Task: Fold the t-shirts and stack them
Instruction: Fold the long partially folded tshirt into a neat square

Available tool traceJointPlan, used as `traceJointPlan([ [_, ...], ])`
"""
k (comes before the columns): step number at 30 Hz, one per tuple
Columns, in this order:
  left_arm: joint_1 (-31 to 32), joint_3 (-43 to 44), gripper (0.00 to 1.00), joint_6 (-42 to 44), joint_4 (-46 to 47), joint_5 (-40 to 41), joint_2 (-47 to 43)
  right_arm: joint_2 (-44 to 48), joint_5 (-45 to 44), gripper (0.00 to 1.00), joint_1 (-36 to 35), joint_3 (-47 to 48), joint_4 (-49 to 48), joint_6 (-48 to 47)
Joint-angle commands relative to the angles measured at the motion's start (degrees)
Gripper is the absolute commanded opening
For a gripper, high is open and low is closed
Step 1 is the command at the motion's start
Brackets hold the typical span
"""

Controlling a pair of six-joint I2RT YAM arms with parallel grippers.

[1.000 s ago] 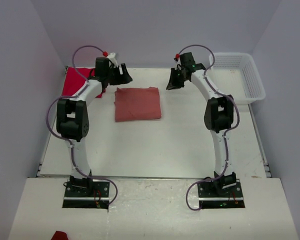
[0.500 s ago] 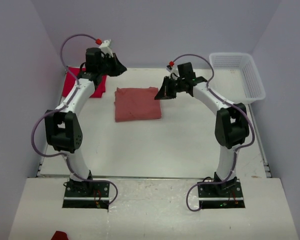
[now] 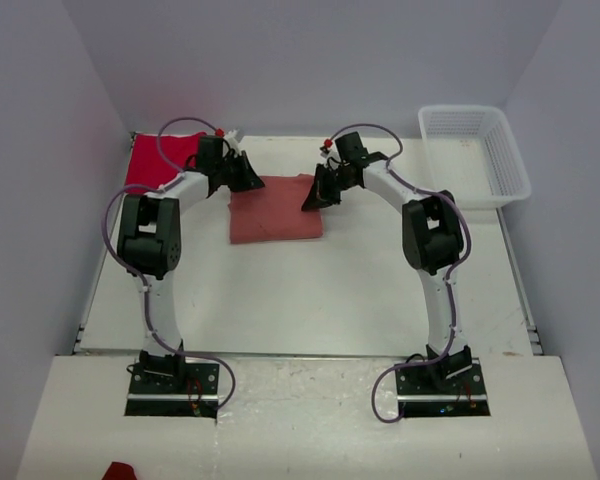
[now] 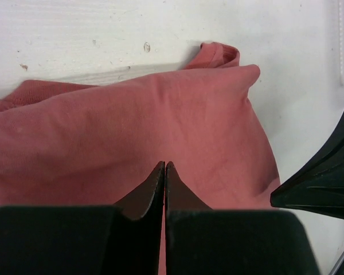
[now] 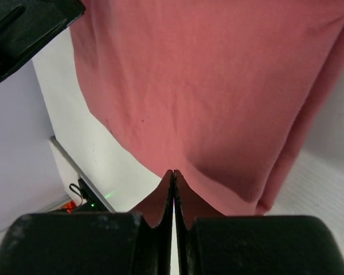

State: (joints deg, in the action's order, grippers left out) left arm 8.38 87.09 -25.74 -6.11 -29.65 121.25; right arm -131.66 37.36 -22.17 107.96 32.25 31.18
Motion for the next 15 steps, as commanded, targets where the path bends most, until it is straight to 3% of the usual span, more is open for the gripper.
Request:
traceJointPlan([
  [1,0.1,1.2,0.00,-1.3,4.4,-0.9,1.6,0.8,-5.0,0.00,0.0,0.3,6.4,1.9],
  [15,0.0,-2.1,0.00,-1.0,4.4,3.7,5.7,7.3,-9.8,0.00,-0.4,-17.5,-0.3,5.6],
])
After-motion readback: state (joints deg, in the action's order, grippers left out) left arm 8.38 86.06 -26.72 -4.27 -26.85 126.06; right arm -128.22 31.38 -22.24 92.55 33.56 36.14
